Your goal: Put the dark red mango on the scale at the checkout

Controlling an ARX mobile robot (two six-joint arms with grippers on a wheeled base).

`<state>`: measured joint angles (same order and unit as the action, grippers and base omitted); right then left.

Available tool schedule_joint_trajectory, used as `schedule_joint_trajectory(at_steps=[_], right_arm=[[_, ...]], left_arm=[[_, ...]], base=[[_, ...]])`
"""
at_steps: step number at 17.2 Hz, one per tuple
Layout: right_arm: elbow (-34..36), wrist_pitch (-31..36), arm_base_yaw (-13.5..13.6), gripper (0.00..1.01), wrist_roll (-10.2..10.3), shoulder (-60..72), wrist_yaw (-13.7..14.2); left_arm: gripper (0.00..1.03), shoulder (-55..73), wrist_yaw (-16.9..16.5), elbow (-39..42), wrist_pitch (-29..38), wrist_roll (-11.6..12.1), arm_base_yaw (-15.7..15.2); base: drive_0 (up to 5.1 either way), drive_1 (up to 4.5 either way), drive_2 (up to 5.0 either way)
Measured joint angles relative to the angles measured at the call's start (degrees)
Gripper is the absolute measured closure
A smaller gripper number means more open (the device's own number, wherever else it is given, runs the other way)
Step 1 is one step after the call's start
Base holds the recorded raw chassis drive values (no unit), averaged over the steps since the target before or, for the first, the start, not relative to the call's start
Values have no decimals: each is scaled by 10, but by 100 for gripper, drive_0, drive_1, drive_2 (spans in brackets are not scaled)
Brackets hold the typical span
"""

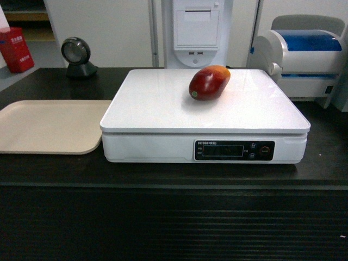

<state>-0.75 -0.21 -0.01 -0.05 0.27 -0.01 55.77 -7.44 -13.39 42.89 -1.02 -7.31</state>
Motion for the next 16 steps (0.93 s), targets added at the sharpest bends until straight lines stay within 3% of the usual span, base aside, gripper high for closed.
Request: schedule_joint_trajectory(at_steps=[3,4,5,6,10,13,16], right_arm=[[0,0,0,3,0,0,0],[0,0,0,3,0,0,0],[0,0,0,3,0,0,0],[0,0,0,3,0,0,0],[0,0,0,3,0,0,0],[0,0,0,3,0,0,0],[0,0,0,3,0,0,0]], left_arm=[[98,-61,21,49,-24,0,20],[101,-85,29,59,-33,1,26],[101,-106,64,68,-46,2,57],[101,-127,66,78,-59,2,76],[101,-208,75,104,-115,3,72],[101,-217,75,123,-85,3,72],[101,-230,75,129,-111,4,72]], base=[[0,0,0],[0,0,0],[0,0,0],[0,0,0],[0,0,0],[0,0,0],[0,0,0]])
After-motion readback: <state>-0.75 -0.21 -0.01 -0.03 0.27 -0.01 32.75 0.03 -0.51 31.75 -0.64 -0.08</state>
